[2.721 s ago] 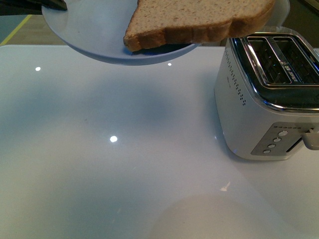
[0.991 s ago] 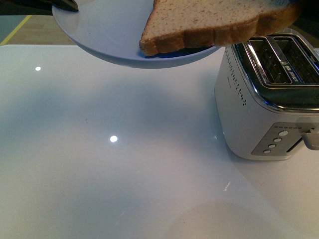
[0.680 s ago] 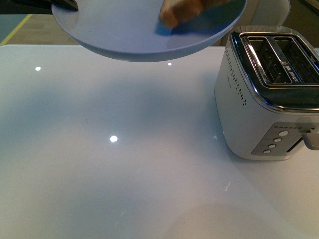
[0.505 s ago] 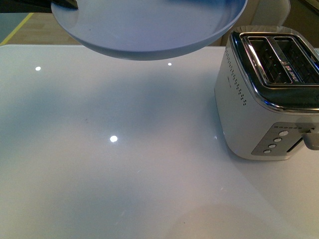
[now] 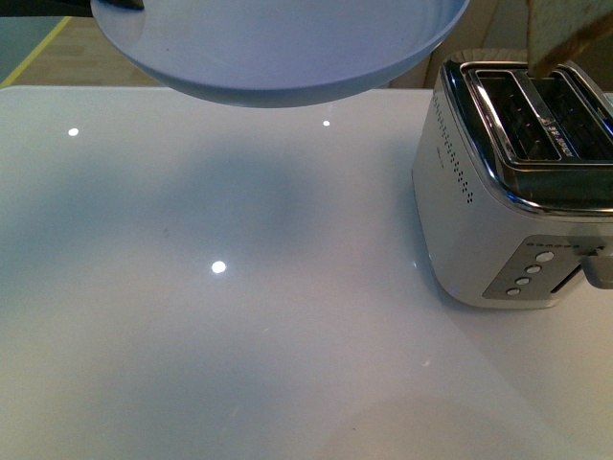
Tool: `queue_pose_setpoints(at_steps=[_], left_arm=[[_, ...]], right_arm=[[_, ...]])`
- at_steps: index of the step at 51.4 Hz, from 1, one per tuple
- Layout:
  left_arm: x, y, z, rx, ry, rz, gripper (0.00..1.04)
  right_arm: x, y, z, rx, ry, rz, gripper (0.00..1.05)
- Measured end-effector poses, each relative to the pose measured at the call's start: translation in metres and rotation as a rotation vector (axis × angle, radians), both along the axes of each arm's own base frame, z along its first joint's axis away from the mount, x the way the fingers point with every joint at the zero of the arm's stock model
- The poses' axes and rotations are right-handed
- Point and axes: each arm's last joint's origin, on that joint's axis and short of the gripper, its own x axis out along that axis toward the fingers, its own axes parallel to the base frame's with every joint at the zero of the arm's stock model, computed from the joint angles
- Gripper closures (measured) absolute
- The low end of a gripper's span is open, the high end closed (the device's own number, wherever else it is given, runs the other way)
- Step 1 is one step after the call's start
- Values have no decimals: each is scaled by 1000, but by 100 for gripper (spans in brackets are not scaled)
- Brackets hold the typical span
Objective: Left arm holds plate, right arm toasts bread
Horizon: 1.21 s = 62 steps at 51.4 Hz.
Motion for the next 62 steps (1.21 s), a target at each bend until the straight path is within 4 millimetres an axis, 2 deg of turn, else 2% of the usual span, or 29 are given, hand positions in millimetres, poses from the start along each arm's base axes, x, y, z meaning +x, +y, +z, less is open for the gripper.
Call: queue_pose_setpoints(at_steps=[12, 24, 31, 41, 46, 47, 53, 57, 62], left_arm=[[-1, 2, 2, -5, -6, 0, 102], [-1, 2, 2, -7, -4, 0, 102], [-1, 2, 2, -8, -4, -2, 102], [-1, 2, 2, -8, -3, -2, 102], [-1, 2, 2, -8, -2, -2, 102], [-1, 2, 2, -8, -3, -2, 102], [-1, 2, 2, -6, -3, -1, 102], [-1, 2, 2, -5, -5, 1, 102], [-2, 2, 1, 1, -2, 4, 102]], right_arm=[[9, 11, -33, -176, 109, 29, 101], [10, 17, -53, -198, 241, 92, 101], [12, 20, -57, -196, 260, 116, 100], [12, 19, -62, -173, 258, 139, 62], [5, 13, -57, -144, 220, 122, 43], [1, 10, -51, -124, 193, 115, 36], [-25, -5, -22, -31, 81, 90, 16], [-43, -15, -5, -5, 17, 65, 7], [-71, -28, 13, 18, -49, 46, 9]])
